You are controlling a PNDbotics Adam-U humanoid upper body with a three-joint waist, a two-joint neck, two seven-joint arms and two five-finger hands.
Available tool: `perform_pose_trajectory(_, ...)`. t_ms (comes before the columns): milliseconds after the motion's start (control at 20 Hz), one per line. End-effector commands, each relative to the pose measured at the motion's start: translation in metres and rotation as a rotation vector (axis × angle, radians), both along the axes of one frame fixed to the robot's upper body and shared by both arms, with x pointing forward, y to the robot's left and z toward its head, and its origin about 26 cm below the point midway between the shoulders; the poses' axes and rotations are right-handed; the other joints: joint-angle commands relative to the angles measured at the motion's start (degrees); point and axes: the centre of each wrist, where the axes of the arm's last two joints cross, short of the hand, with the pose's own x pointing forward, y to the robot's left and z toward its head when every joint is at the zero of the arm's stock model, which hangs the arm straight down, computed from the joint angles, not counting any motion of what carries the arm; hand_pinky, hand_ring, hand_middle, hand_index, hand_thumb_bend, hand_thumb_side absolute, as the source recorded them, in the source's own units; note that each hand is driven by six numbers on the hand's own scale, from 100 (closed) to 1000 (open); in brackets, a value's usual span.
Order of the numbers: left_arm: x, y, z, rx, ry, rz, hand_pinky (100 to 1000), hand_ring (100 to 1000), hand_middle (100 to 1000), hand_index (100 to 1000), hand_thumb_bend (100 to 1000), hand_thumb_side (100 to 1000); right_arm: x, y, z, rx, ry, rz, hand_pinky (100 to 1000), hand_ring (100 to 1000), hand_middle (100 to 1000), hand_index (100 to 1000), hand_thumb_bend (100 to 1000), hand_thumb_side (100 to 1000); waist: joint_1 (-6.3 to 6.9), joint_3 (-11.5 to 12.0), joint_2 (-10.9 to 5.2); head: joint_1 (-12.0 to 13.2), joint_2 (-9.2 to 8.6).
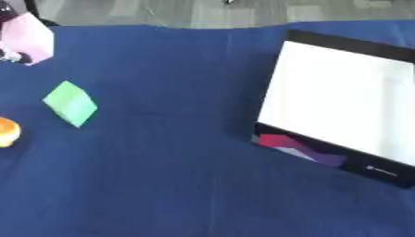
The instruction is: Pick up the objects with one hand, pass them to the other hand, and then place them into the box on the other side of the table.
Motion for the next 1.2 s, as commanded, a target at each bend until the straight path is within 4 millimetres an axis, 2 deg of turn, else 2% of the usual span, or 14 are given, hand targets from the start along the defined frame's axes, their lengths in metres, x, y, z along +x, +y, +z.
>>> perform_pose_trajectory(50,-0.014,-0.004,0.019,0.029,-0.085,-0.058,737,654,579,509,314,100,0.002,-0.006,0.02,-0.073,-0.031,0.014,840,826,701,936,652,192,-1.07,0.16,-2.67,-1.05,0.29)
perform_pose_trajectory(350,-0.028,-0.048,0.01,-0.051,-0.095,-0.252,734,639,578,511,282,100,0.017,0.003,0.053,-0.233,-0.071,0.161,841,829,713,929,652,184,-1.66,0.32,-4.32,-2.45,1.34)
perform_pose_trajectory(650,-0.037,-0.086,-0.007,-0.125,-0.125,-0.356,734,627,577,511,254,100,0.032,0.017,0.098,-0.392,-0.11,0.294,842,832,723,923,650,180,-1.9,0.8,-5.52,-3.56,2.45)
perform_pose_trajectory(1000,-0.051,-0.119,-0.036,-0.196,-0.176,-0.454,731,612,575,510,201,100,0.043,0.037,0.133,-0.522,-0.1,0.39,842,835,732,921,668,142,-2.02,1.26,-5.99,-4.42,3.42)
perform_pose_trajectory(1200,-0.058,-0.133,-0.054,-0.266,-0.187,-0.499,730,601,573,511,164,100,0.046,0.046,0.147,-0.669,-0.093,0.406,842,836,741,917,693,127,-2.1,1.23,-6.25,-4.32,3.7)
